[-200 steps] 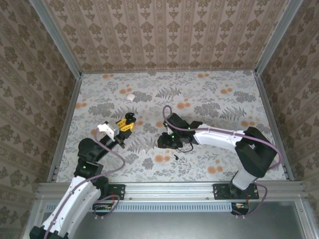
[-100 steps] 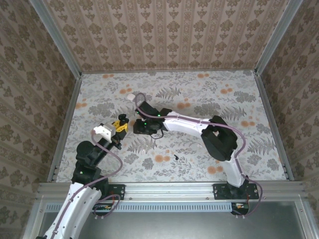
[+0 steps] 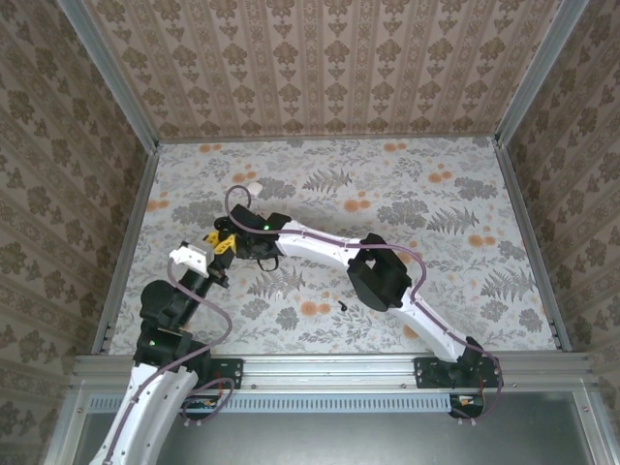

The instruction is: Insert wireless bluetooth earbuds into charging case

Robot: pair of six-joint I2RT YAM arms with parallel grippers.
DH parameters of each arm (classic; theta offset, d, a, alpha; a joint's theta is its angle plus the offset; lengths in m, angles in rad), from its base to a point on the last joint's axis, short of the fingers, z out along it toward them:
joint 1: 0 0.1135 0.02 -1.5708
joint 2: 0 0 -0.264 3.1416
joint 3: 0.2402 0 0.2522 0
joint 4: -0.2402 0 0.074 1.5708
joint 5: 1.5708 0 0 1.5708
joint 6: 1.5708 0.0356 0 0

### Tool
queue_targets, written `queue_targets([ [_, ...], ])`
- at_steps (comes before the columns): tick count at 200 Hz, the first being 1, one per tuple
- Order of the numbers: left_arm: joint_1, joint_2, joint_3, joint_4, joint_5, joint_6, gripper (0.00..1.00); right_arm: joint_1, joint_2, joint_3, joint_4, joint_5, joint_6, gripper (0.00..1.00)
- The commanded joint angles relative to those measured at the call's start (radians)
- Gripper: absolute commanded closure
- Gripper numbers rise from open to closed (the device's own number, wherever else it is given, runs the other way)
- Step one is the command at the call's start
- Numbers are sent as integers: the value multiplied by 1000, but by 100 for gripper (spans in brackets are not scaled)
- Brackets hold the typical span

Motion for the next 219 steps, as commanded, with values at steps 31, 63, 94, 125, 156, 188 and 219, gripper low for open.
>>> queue_targets([
  [31,5,-102,18,-35,-108,32,100,5,97,147,-72,111,55,62],
  [63,6,-125,22,-59,-115,49,100,8,154,233,-92,116,61,61],
  [94,5,-139,27,-67,-115,48,100,11,195,281,-98,137,64,60],
  [125,6,-159,27,-84,-119,56,100,11,225,305,-79,152,64,60],
  [156,5,-164,25,-86,-113,54,100,11,240,306,-56,157,66,59],
  [188,5,-167,24,-89,-108,45,100,14,258,314,-35,160,63,59],
  [219,5,-171,30,-102,-103,43,100,18,269,316,-74,148,56,62],
])
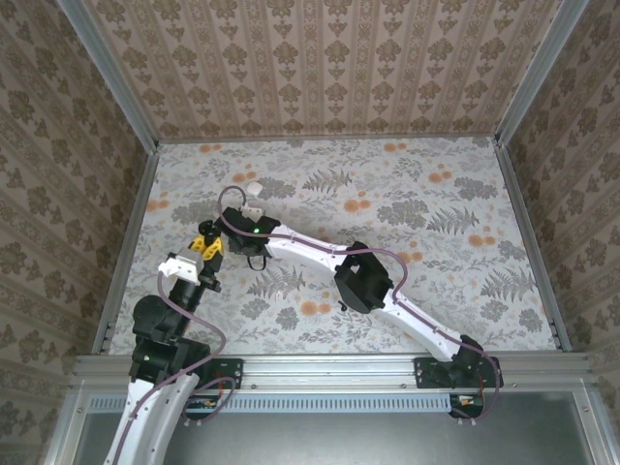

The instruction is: Insert wireless bluetooth earbuds into charging case

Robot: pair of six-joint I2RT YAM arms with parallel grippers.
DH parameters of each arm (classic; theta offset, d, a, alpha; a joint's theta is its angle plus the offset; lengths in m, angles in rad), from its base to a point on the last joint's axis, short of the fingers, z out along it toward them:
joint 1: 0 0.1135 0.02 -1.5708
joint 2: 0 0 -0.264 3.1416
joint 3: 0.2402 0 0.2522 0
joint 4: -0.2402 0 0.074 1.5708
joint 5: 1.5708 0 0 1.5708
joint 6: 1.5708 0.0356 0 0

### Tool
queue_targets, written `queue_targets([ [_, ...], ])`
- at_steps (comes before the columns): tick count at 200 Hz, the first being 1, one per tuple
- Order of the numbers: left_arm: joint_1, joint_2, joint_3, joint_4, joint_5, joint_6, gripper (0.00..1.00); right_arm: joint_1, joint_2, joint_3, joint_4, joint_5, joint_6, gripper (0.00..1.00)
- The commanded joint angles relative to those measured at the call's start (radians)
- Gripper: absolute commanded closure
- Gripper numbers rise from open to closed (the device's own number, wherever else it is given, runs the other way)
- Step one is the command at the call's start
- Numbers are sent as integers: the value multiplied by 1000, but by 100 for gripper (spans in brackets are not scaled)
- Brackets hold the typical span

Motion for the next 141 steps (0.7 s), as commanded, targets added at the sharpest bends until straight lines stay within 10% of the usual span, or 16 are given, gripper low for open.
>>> queue_targets([
  [1,5,-18,30,-3,3,7,100,8,53,21,-30,12,-1,62],
  [141,5,-12,21,-18,90,-39,100,-103,-311,-570,103,-130,-124,83],
])
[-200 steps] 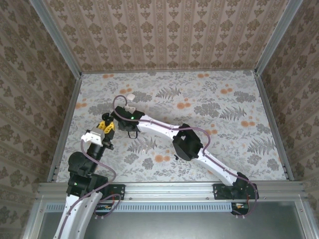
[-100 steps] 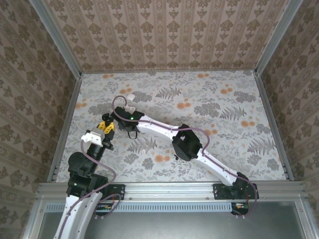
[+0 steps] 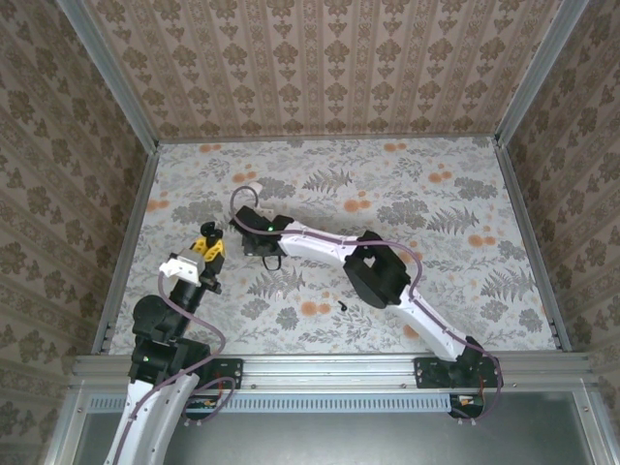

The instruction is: Insert wireless bluetooth earbuds into charging case

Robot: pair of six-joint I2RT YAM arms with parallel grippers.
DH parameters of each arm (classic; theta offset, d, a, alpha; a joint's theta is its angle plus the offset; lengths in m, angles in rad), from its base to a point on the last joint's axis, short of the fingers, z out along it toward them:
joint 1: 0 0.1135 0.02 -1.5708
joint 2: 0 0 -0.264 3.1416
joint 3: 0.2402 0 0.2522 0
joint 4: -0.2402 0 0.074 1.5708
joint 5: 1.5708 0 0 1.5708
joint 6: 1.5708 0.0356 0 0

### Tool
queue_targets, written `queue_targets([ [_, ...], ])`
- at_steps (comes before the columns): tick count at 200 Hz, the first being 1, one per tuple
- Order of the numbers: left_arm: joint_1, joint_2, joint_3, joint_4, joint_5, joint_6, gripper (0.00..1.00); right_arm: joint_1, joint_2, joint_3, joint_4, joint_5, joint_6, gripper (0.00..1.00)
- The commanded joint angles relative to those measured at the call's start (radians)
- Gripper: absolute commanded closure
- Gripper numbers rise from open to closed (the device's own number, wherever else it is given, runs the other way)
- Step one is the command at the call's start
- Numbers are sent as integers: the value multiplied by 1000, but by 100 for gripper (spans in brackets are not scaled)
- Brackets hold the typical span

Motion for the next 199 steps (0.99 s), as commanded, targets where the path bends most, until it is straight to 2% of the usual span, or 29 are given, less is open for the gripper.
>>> queue_targets([
  [1,5,-7,14,14,64,-38,100,-56,-92,-161,-48,-61,-50,83],
  [54,5,98,-30,153,288,-161,100,-160,-304,-457,-12,-199,-204,84],
  [88,3,237,-59,334,402,-266,100,-241,-439,-628,14,-245,-322,85],
  [109,-13,333,-68,427,459,-294,100,-264,-478,-675,-24,-254,-414,85],
  [143,-98,464,-55,498,486,-253,100,-267,-452,-649,-183,-281,-594,85],
  [176,-186,545,-39,498,466,-192,100,-267,-426,-617,-284,-230,-644,84],
  [199,-207,552,-42,500,426,-177,100,-267,-425,-595,-315,-192,-610,70],
])
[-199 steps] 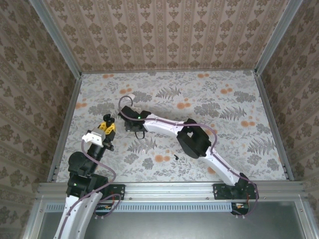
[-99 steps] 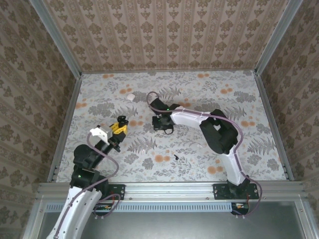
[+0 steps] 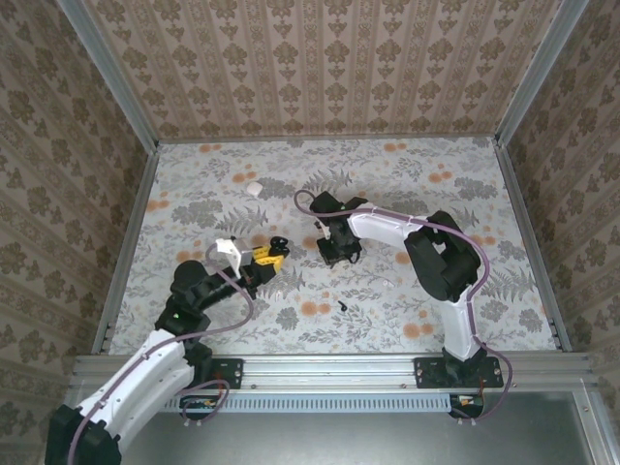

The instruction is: Insert wireless bluetooth earbuds into charging case

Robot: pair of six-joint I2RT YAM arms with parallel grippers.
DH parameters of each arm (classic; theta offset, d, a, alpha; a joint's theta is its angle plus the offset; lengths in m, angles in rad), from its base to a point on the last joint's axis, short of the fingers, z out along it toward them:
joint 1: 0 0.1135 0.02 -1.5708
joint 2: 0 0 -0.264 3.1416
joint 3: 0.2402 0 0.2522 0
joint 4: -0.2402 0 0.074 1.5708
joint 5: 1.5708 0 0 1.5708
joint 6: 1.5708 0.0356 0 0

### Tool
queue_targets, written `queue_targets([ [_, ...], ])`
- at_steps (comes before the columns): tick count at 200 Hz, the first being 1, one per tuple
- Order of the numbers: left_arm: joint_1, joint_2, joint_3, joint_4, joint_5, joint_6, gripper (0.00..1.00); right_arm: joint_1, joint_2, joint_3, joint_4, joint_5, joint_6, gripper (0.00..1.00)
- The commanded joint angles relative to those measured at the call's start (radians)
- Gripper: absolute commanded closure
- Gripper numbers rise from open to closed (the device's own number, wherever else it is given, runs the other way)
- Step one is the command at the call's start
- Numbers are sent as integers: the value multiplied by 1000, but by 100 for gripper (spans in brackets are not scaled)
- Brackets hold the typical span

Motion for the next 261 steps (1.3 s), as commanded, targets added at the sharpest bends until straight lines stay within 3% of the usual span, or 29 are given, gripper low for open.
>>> queue_targets([
  [1,-18,-4,20,58,-19,44,100,6,17,38,-116,52,-18,68],
  [44,-20,-37,26,-7,-48,75,100,5,-25,91,-138,45,83,57],
  [104,-20,-65,22,-34,-66,85,100,5,-24,135,-197,-8,266,58],
  [138,-20,-67,24,-40,-68,96,100,5,-28,82,-143,4,364,61],
  [261,-20,-86,15,-61,-60,103,100,5,63,92,-113,-10,395,65],
])
